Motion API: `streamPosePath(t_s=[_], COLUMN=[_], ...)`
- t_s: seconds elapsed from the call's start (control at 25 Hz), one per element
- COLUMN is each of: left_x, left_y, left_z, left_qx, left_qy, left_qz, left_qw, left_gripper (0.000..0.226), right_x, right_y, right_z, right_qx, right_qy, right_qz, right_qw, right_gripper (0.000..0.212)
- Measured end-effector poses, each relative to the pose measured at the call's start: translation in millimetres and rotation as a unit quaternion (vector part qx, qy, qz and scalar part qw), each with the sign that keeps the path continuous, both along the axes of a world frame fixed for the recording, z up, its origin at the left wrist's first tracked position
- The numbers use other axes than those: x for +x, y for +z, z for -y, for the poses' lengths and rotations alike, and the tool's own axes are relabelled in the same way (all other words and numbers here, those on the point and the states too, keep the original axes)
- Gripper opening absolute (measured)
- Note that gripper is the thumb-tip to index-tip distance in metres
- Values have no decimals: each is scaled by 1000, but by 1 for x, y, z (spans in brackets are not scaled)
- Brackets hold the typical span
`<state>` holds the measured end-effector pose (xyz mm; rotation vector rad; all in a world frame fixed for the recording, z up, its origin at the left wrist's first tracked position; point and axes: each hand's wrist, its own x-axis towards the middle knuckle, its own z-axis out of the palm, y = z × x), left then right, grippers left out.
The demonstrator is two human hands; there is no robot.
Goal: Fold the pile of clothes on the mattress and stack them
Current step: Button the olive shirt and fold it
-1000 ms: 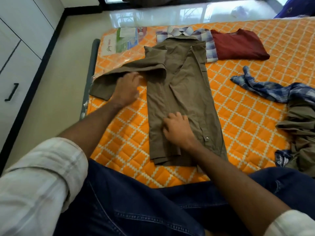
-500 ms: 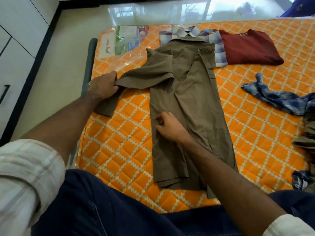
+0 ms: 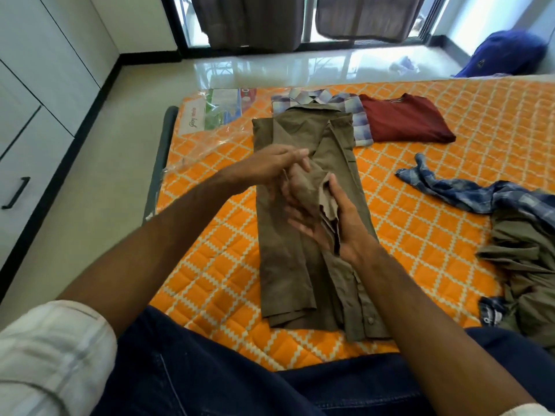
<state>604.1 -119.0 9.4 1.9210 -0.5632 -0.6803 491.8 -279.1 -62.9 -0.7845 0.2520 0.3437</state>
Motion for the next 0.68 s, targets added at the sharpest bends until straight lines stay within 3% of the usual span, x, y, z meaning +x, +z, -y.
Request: streamPosePath(t_s=[0.08, 0.2, 0.28, 0.32, 0.4, 0.48, 0.6, 0.68], left_x=[0, -16, -29, -34, -43, -46, -40, -40], left_y=[-31, -80, -103, -111, -124, -129, -126, -125], left_z=[-4, -11, -6, -3, 2, 3, 2, 4], left_qx=[0, -52, -106, -125, -138, -157, -212, -232], left_qy=[121, 237, 271, 302, 376, 417, 417, 410], left_qz=[17, -201, -274, -272, -233, -225, -226, -224], left_qw=[993, 949, 917, 905, 886, 867, 854, 853], left_gripper=[30, 31, 30, 28, 47, 61, 73, 69], right_x=[-13, -33, -42, -44, -47, -50, -54, -56], right_y=[-6, -22, -35, -41, -49, -56, -56, -52], right_z=[13, 8, -2, -7, -16, -18, -14, -11], right_qx=[-48, -7, 34, 46, 34, -39, -118, -148], right_qy=[-16, 5, 14, 5, -30, -71, -46, -5], right_qz=[-18, -36, -51, -57, -81, -115, -126, -145], right_qw=[999, 999, 998, 997, 996, 990, 984, 978], right_gripper=[69, 73, 77, 78, 81, 80, 67, 59])
